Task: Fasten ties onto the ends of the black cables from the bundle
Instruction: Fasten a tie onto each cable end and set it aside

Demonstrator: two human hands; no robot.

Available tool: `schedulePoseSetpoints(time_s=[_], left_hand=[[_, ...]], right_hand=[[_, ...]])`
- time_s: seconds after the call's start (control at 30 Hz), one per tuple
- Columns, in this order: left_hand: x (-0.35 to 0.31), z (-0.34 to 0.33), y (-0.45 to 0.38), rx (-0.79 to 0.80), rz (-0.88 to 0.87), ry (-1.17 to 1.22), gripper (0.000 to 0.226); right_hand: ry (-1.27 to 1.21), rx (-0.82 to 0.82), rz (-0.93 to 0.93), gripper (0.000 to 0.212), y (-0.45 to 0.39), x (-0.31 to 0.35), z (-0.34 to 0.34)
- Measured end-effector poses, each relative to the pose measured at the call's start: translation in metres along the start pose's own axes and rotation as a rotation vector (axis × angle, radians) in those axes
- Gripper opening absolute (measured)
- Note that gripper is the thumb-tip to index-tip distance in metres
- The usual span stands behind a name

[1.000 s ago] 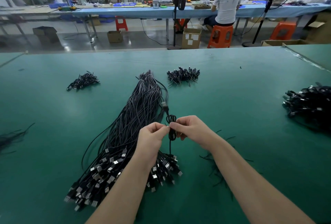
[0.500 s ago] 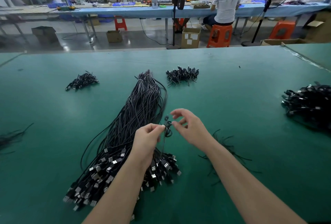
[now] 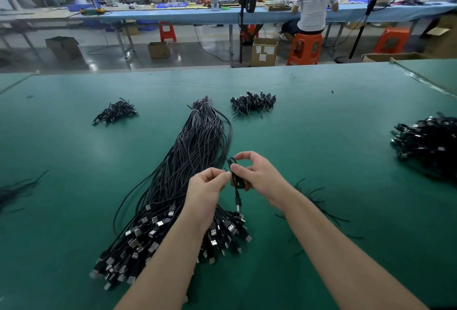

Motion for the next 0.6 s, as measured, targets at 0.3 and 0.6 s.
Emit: schedulePoseSetpoints(time_s=[0.3,0.6], left_hand=[[-0.021,-0.003,0.011,0.067,-0.823,-0.576,0.022],[-0.003,0.002,-0.001,0.171,-0.769,-0.819,0.033]], right_hand=[[-0.360,0.258,-0.550,0.011,-0.001,-0.014,0.004],[-0.749,0.120,-0.768,0.020,-0.001,-0.034,0.002]])
Point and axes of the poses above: each hand's wrist, its own y-axis away from the middle knuckle, its own z-axis out of the back of the hand, x = y × z, the point moved 3 cm from there along -y, towards the middle knuckle, and after that the axes turned 15 degrees about -x, right-handed, at the moved point
